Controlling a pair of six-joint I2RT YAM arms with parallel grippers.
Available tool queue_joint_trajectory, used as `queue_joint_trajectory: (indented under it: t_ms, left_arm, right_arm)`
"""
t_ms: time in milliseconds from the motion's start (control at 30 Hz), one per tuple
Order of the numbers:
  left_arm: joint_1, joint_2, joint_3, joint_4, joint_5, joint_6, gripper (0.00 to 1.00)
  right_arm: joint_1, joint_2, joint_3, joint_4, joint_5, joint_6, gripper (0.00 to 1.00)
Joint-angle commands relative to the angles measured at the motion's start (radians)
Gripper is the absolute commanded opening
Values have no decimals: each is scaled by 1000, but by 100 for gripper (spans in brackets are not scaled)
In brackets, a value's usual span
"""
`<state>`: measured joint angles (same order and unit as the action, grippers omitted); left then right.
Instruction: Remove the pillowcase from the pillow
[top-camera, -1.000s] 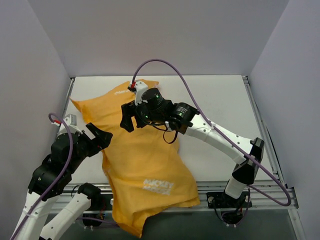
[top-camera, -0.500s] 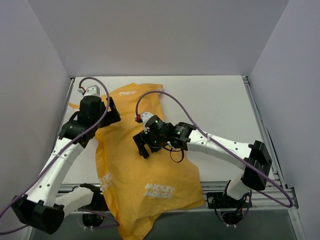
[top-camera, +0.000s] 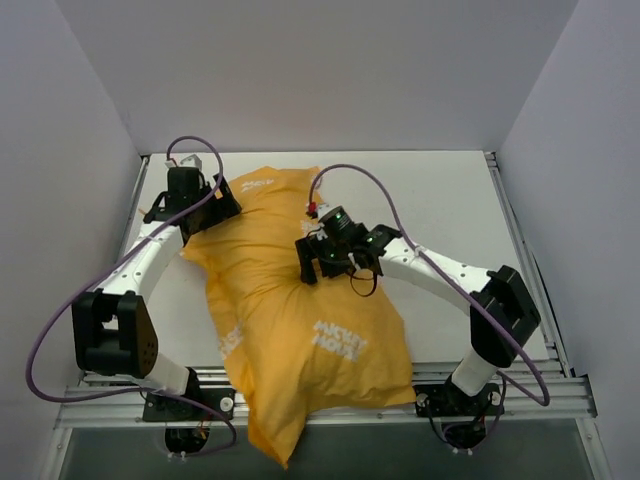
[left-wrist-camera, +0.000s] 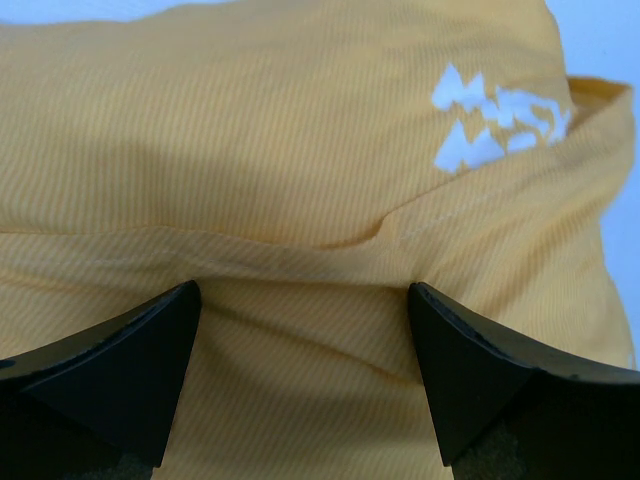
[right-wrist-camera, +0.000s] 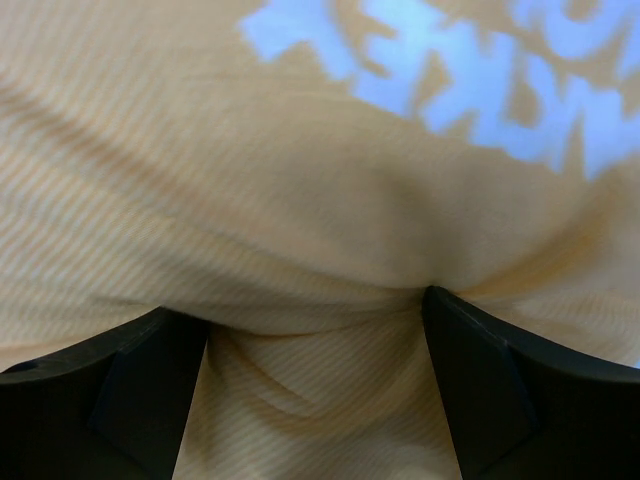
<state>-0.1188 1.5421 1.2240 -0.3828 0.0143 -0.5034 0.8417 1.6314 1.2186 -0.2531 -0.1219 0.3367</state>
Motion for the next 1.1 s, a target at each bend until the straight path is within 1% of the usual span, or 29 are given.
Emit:
queue_joint_trajectory:
  t_ms: [0,33,100,133,167,200,233,300,333,367,433,500,533,567,633,700,733,767,833,867,933,967,1000,1033,1067]
  left_arm:
    - [1,-89,-104,-7,121,-47,94]
    - [-1,-159,-177,-17,131,-61,94]
    - [-15,-250,-245,-27,165,-84,94]
    - [-22,-351,-271,-56,167,-92,94]
    - [-31,-402,-299,-74,170,-99,94]
    - [-56,-490,-305,-90,186,-115,94]
    - [-74,-528,-308,-109,196,-129,94]
    - [-116,-624,-302,-117,200,-148,94]
    - [-143,-645,-291,-151,167,-149,94]
    - [-148,-661,-259,-174,147,-146,94]
    - [-145,-692,-227,-231,80,-133,94]
    - [-140,-698,-192,-254,33,-103,94]
    - [-133,-694,-181,-260,-18,-95,94]
    - [-124,-674,-167,-266,-52,-87,94]
    - [-82,-639,-159,-251,-70,-77,94]
    - [-58,-573,-172,-190,-60,-73,94]
    - [-47,-547,-178,-164,-60,-72,95]
    - [-45,-487,-185,-115,-62,-75,95]
    - [-45,-420,-198,-76,-48,-83,95]
    - [-45,-360,-199,-44,-19,-96,95]
    - [-48,-315,-219,-16,27,-119,96]
    - [-68,-300,-233,17,57,-142,96]
    - [-88,-304,-251,36,58,-149,97]
    - [-116,-310,-286,53,47,-158,97]
    - [-186,-329,-303,76,20,-171,97]
  right_arm:
    - [-197,87,-13,-100,146,-8,81]
    - [-269,93,34,-92,142,-2,79]
    - [-318,123,103,-80,157,2,79]
    - [-340,134,186,-86,177,-1,79]
    - [-345,163,234,-95,218,-8,79]
    - [-346,176,281,-107,237,-28,79]
    - [-346,186,368,-127,252,-37,79]
    - [-346,205,436,-149,277,-50,79]
    - [-343,203,462,-161,280,-57,79]
    - [-331,185,485,-161,278,-61,79]
    - [-302,151,478,-138,283,-76,79]
    - [-225,98,450,-124,309,-93,79]
    - [-195,73,444,-118,327,-99,79]
    - [-137,64,429,-117,343,-96,79]
    - [-92,39,395,-85,340,-70,79]
    - [-58,28,316,-33,331,-44,79]
    - [-56,30,288,-19,309,-19,79]
    - [-56,33,229,-5,306,-8,79]
    - [-65,35,167,35,350,16,79]
    - [-76,33,136,44,355,36,79]
    - [-134,15,41,70,361,61,79]
    - [-159,4,9,78,364,85,79]
    - [-183,-10,-52,83,369,96,79]
    - [-235,-39,-80,78,376,105,79]
    - [-262,-56,-105,75,401,116,79]
